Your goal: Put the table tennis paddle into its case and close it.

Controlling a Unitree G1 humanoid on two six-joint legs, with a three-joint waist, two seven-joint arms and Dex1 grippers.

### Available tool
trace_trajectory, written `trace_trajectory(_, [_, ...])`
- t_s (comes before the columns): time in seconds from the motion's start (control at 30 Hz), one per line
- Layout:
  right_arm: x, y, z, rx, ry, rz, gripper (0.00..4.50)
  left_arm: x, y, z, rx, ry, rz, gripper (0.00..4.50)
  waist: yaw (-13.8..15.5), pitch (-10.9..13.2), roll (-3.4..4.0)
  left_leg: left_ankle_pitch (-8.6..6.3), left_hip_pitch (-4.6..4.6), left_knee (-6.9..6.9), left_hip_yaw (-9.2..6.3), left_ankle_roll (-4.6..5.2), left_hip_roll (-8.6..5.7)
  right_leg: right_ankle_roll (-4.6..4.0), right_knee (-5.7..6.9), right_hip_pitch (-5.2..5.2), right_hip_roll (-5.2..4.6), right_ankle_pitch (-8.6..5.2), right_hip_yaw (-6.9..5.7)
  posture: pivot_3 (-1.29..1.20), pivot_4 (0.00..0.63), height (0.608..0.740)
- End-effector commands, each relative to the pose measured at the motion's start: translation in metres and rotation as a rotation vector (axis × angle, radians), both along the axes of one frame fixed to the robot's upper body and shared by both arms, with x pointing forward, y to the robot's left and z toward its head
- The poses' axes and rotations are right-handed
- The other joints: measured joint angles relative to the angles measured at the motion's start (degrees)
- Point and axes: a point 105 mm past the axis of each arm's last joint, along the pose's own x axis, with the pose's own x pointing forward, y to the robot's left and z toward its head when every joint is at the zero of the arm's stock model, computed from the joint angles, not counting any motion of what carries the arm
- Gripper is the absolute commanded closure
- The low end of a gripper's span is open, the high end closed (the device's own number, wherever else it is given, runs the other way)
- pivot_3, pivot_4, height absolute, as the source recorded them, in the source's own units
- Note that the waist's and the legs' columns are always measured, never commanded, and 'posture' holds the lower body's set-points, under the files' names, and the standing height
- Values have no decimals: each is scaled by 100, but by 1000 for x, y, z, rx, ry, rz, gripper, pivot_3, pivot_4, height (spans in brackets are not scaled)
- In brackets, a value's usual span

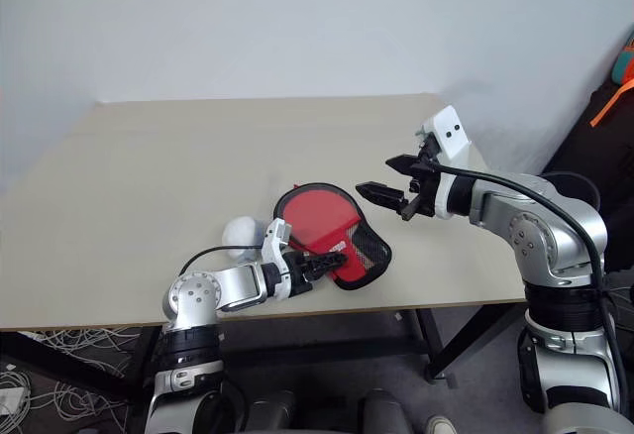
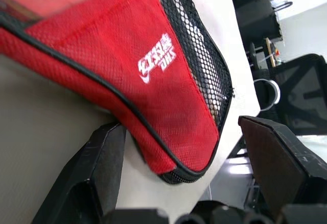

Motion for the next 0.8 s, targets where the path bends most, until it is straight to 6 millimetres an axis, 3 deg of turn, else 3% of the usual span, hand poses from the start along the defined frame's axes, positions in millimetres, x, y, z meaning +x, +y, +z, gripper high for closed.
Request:
trace_trajectory(0.03, [-4,8,18,19,-68,27,30,8,-9,6,8,-2,20,801,4,0,0,0,0,1,-1,0,-1,0,0,0,0,0,0,0,0,739])
trace_trajectory(0.43, [-4,11,19,31,-74,21,30,3,-6,-14,146,102,-5,801,0,-1,0,-1,1,2,-2,-2,-3,1,-1,3,-1,0,-2,0,0,739])
trace_trajectory(0.53, [-4,10,20,33,-77,17,30,3,-1,-21,179,145,6,1379,-1,-1,1,-2,2,2,-3,-3,-2,1,-1,3,-1,0,-2,0,0,739])
trace_trajectory(0.8, [-4,10,24,42,-84,14,30,2,12,-32,217,237,30,4331,-11,-1,1,-6,5,-1,-2,-8,2,1,-1,2,2,0,-3,0,0,739])
